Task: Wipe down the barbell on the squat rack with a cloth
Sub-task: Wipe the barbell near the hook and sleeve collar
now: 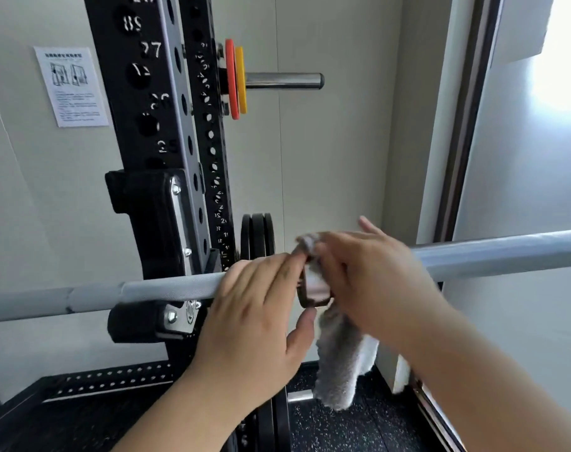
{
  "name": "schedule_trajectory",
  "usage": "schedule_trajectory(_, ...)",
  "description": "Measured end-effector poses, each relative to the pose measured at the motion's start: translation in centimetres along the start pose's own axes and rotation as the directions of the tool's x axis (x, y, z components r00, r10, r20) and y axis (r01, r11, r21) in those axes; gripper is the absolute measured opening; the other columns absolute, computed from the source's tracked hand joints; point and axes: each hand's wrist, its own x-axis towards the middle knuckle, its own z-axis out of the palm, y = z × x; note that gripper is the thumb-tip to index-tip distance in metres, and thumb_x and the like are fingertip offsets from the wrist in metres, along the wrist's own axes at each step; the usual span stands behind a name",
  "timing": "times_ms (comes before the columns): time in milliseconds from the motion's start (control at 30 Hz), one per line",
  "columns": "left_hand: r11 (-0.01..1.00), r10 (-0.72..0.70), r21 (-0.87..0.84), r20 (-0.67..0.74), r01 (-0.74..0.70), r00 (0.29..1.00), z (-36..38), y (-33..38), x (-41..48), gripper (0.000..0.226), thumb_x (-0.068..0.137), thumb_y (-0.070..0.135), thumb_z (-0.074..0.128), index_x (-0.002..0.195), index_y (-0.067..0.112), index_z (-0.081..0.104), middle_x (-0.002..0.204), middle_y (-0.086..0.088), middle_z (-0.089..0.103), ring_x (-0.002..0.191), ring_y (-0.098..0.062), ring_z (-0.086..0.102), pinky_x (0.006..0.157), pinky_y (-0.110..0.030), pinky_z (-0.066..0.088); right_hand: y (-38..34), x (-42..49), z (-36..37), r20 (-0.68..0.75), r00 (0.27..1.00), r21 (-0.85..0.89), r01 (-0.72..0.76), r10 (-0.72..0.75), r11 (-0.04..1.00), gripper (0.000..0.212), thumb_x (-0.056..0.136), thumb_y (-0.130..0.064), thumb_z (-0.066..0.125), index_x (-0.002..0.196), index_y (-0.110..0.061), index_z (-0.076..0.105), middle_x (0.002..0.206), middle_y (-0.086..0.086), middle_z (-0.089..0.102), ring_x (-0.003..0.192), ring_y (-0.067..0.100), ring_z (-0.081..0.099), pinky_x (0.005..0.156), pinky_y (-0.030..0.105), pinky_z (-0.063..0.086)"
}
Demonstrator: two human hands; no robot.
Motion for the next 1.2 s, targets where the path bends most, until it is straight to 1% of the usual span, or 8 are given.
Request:
schedule_trajectory(100,0.996,0.05,-0.072,-0.01,-0.05,0.999,-0.7,-0.4,-0.4,0.065,0.098,0.043,0.051,0.156,0.012,0.046,0.142,0.003,0.06,0.132,-0.015,0.054,0.124,-0.039,0.03,1.0,1.1,-1.3,0.014,0.969,-0.04,-0.245,0.246,0.969,0.041,0.106,-0.031,0.044,0.066,-0.024,0.044,0.057,-0.005,0.05,0.064,0.032,0.056,0.07,0.036,0.041)
schedule_trajectory(267,0.99,0.055,-0.128,-0.024,-0.057,0.998,-1.6,-0.6,-1.2,0.039,0.096,0.04,0.054,0.123,0.016,0.07,0.129,0.003,0.067,0.128,-0.018,0.059,0.123,-0.041,0.034,-3.2,0.6,0.5,0.04,0.999,0.088,0.022,-0.025,0.996,0.036,0.109,-0.036,0.034,0.105,-0.028,0.069,0.101,-0.015,0.072,0.096,0.012,0.065,0.105,0.028,0.044)
schedule_trajectory(467,0.972,0.085,-0.207,-0.12,-0.109,0.989,-5.3,-2.8,-2.5,0.029,0.096,0.037,0.056,0.092,0.018,0.077,0.101,0.008,0.073,0.097,-0.011,0.069,0.087,-0.035,0.056,-0.5,0.9,-1.1,-0.115,0.913,-0.078,-0.4,0.39,0.913,0.044,0.105,-0.04,0.035,0.063,-0.026,0.039,0.055,-0.009,0.038,0.065,0.026,0.047,0.062,0.036,0.023)
schedule_trajectory(567,0.987,0.087,-0.12,-0.156,-0.107,0.984,-7.5,-3.3,-2.5,0.033,0.098,0.039,0.051,0.078,0.022,0.072,0.08,0.011,0.069,0.074,-0.014,0.067,0.065,-0.037,0.054,-4.5,1.2,-1.1,-0.35,0.902,0.121,-0.224,0.252,0.967,0.038,0.109,-0.026,0.041,0.071,-0.029,0.045,0.062,-0.013,0.043,0.058,0.015,0.039,0.059,0.032,0.025)
schedule_trajectory(667,0.993,-0.041,-0.112,-0.138,0.025,0.99,-9.4,-5.2,-2.3,0.04,0.101,0.041,0.041,0.07,0.026,0.062,0.065,0.01,0.057,0.056,-0.012,0.054,0.05,-0.034,0.044,-7.3,1.8,1.7,-0.228,0.972,-0.049,-0.074,0.061,0.996,0.026,0.107,-0.026,0.046,0.107,-0.017,0.07,0.089,-0.006,0.07,0.08,0.02,0.065,0.088,0.036,0.049)
schedule_trajectory(767,0.981,-0.098,-0.169,-0.033,0.092,0.995,-10.0,-8.7,-2.6,0.041,0.101,0.047,0.036,0.072,0.032,0.061,0.07,0.014,0.06,0.066,-0.008,0.06,0.054,-0.033,0.049,-8.2,0.6,4.1,0.031,0.999,-0.331,0.045,-0.036,0.942,0.028,0.101,-0.026,0.048,0.119,-0.02,0.068,0.093,-0.005,0.075,0.093,0.026,0.072,0.12,0.047,0.033)
schedule_trajectory(967,0.99,-0.139,-0.023,-0.042,0.138,0.989,-9.9,-15.0,-4.6,0.03,0.102,0.044,0.042,0.083,0.039,0.064,0.065,0.018,0.058,0.058,-0.003,0.055,0.048,-0.025,0.039,-5.9,-0.7,2.9,-0.059,0.998,-0.398,0.011,-0.038,0.917,0.021,0.095,-0.018,0.056,0.105,-0.018,0.074,0.099,-0.004,0.076,0.127,0.035,0.061,0.122,0.068,0.019)
schedule_trajectory(1200,0.979,-0.161,0.127,-0.004,0.16,0.987,-9.2,-16.8,-4.8,0.051,0.101,0.062,0.026,0.068,0.033,0.053,0.048,0.009,0.044,0.045,-0.005,0.044,0.043,-0.023,0.034,-9.2,0.0,4.5,0.095,0.985,-0.26,0.167,-0.146,0.951,0.041,0.091,-0.016,0.063,0.133,-0.018,0.063,0.118,-0.005,0.072,0.11,0.021,0.07,0.126,0.048,0.028)
